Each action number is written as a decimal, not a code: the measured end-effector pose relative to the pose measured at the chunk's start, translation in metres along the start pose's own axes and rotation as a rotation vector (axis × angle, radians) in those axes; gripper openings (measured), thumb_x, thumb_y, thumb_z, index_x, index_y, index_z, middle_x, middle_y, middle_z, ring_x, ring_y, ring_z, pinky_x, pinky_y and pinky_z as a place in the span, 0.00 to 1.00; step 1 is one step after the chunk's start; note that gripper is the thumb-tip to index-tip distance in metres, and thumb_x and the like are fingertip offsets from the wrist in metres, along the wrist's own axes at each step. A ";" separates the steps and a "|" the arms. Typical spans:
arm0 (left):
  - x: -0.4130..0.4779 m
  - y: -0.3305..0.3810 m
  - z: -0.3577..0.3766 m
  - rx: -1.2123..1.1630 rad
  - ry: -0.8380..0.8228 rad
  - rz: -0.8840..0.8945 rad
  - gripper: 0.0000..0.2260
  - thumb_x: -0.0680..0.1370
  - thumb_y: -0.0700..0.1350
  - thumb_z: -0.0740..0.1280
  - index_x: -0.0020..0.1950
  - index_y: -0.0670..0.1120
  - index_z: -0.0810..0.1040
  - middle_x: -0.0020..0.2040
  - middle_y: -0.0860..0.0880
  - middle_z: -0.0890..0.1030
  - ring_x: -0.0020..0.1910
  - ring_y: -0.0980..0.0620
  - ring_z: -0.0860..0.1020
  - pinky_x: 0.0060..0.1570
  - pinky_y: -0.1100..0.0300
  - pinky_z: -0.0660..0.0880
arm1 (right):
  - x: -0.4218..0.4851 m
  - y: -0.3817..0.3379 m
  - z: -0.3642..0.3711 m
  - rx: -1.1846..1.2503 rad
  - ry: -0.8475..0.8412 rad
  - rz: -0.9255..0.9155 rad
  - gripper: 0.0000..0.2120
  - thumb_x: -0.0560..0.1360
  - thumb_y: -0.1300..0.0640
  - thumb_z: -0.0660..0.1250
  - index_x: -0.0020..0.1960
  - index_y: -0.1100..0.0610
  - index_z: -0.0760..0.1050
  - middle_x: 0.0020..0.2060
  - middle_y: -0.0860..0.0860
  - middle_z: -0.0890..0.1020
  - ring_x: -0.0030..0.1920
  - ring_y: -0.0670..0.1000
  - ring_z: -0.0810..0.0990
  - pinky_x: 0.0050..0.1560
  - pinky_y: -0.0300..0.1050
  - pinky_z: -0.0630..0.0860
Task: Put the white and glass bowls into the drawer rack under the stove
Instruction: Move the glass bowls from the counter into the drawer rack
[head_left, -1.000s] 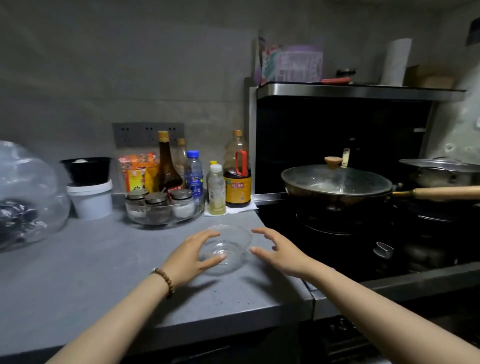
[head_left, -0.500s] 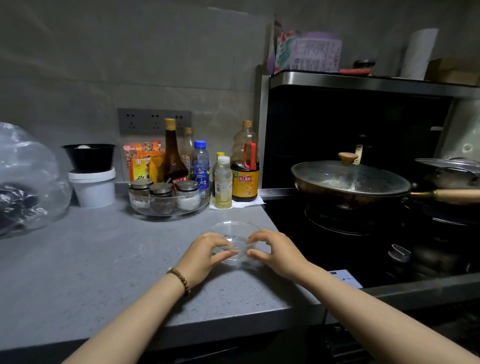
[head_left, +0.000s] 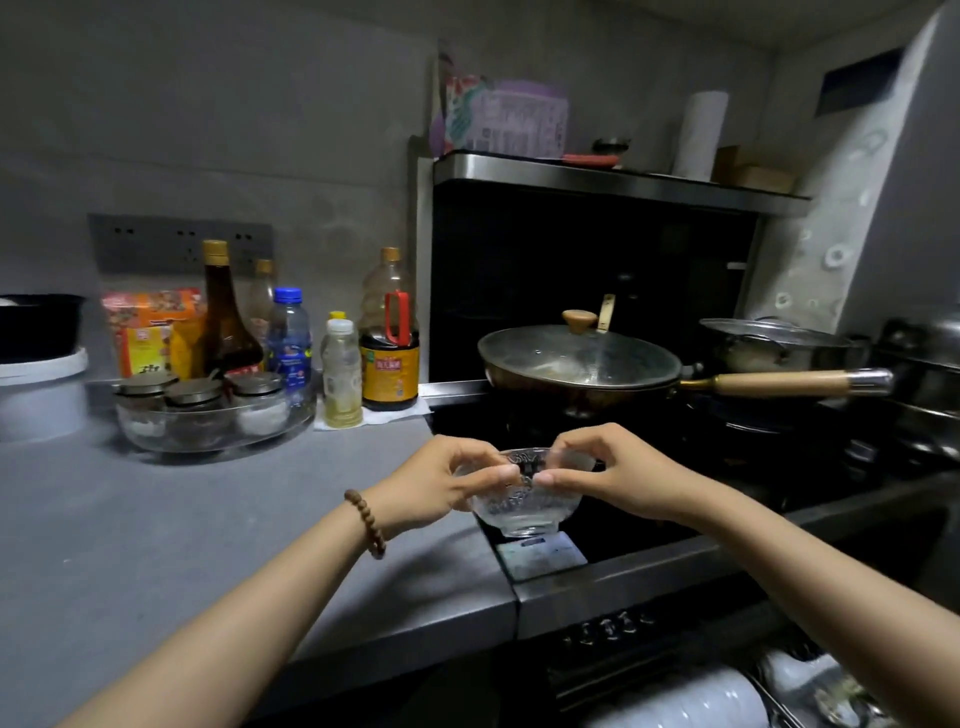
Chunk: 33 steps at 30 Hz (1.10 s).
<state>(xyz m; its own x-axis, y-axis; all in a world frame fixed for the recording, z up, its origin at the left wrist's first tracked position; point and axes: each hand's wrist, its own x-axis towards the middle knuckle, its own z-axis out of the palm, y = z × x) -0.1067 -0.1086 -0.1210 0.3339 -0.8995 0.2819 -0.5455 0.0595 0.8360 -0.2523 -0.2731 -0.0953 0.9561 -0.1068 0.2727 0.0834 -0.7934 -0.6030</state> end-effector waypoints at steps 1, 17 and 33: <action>0.008 0.005 0.010 -0.017 -0.036 0.003 0.06 0.71 0.55 0.66 0.40 0.56 0.82 0.35 0.59 0.81 0.39 0.63 0.78 0.42 0.60 0.76 | -0.010 0.003 -0.010 0.040 -0.016 0.011 0.11 0.70 0.47 0.71 0.41 0.55 0.80 0.34 0.43 0.81 0.38 0.37 0.78 0.43 0.29 0.71; 0.120 -0.006 0.272 -0.119 -0.387 0.044 0.08 0.74 0.52 0.68 0.35 0.54 0.79 0.30 0.59 0.77 0.32 0.62 0.73 0.34 0.68 0.71 | -0.209 0.154 -0.089 0.389 0.021 0.505 0.10 0.71 0.59 0.70 0.48 0.65 0.80 0.42 0.59 0.84 0.42 0.49 0.82 0.44 0.36 0.77; 0.110 -0.145 0.405 0.425 -0.409 -0.211 0.36 0.74 0.64 0.61 0.76 0.50 0.53 0.77 0.51 0.54 0.76 0.48 0.51 0.74 0.48 0.50 | -0.241 0.317 -0.030 0.582 0.275 1.164 0.02 0.73 0.62 0.69 0.42 0.59 0.80 0.36 0.56 0.82 0.35 0.51 0.79 0.39 0.43 0.77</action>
<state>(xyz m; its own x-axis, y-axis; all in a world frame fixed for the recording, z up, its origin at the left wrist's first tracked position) -0.3024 -0.3913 -0.4024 0.1923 -0.9711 -0.1416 -0.7861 -0.2388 0.5701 -0.4647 -0.5171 -0.3293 0.4697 -0.7153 -0.5174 -0.5659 0.2058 -0.7984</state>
